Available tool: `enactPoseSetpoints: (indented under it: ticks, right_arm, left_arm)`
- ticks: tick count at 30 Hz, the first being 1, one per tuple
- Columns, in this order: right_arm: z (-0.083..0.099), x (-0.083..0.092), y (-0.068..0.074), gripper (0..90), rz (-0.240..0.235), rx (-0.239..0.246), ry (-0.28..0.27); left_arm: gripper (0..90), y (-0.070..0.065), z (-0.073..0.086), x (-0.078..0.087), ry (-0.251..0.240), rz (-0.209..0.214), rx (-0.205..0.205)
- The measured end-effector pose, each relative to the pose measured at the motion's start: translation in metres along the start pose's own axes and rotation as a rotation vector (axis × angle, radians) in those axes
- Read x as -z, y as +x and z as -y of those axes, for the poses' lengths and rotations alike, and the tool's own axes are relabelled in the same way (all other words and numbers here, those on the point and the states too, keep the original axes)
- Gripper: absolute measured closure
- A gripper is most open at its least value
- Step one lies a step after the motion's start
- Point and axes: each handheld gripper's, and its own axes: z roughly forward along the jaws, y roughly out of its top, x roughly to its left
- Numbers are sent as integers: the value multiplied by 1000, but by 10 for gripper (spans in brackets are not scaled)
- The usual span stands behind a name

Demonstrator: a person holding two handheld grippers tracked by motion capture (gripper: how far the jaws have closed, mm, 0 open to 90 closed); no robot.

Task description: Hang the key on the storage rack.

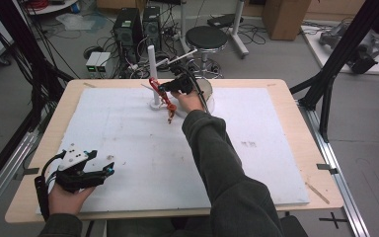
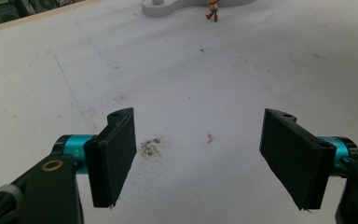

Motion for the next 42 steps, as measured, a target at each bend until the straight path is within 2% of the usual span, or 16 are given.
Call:
enactPoseSetpoints:
  ticks: [8,12,16,18,23,28,31,34,37,40,42]
  right_arm:
    - [2,-5,-1,730,20,-15,6]
    - [3,-7,-3,671,30,-25,15]
    - [4,-7,-3,649,22,-36,14]
    - [4,-5,-3,630,36,-36,8]
    - [4,1,-6,626,25,-46,-3]
    - [5,9,-7,605,8,-31,-16]
    - [7,17,-7,593,-1,-22,-46]
    - [15,26,-9,580,5,-5,-74]
    - [22,33,-16,548,-24,-37,-57]
    - [31,44,-16,545,-8,-16,-109]
    - [36,48,-19,514,-20,-25,-103]
  left_arm:
    - [273,1,0,0,-2,-3,3]
    - [273,0,0,0,-2,-6,4]
    - [273,1,1,0,0,-6,4]
    - [273,1,1,0,2,-5,3]
    - [273,1,1,0,3,-9,7]
    - [274,2,1,0,3,-12,7]
    - [274,2,1,0,1,-14,9]
    - [274,1,1,-1,3,-13,8]
    - [274,1,1,-1,5,-13,7]
    - [274,1,0,-1,5,-18,4]
    - [274,0,1,-1,6,-16,6]
